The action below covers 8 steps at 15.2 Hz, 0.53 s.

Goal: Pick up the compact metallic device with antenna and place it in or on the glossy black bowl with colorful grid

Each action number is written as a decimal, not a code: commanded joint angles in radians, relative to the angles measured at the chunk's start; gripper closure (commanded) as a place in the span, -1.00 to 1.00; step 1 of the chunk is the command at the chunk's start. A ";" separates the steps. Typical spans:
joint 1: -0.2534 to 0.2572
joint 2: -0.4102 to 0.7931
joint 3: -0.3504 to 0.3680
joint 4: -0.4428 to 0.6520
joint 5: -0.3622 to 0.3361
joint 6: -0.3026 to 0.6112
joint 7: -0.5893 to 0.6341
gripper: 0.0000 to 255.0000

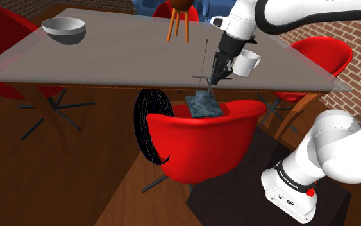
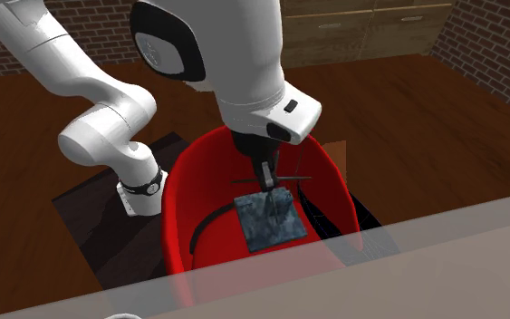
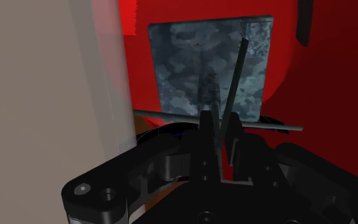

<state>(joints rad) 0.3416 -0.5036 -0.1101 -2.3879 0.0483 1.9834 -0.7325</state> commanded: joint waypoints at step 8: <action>0.036 0.162 0.048 0.190 0.026 -0.024 0.068 1.00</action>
<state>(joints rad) 0.3691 -0.3751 -0.0744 -2.2191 0.0687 1.9456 -0.6813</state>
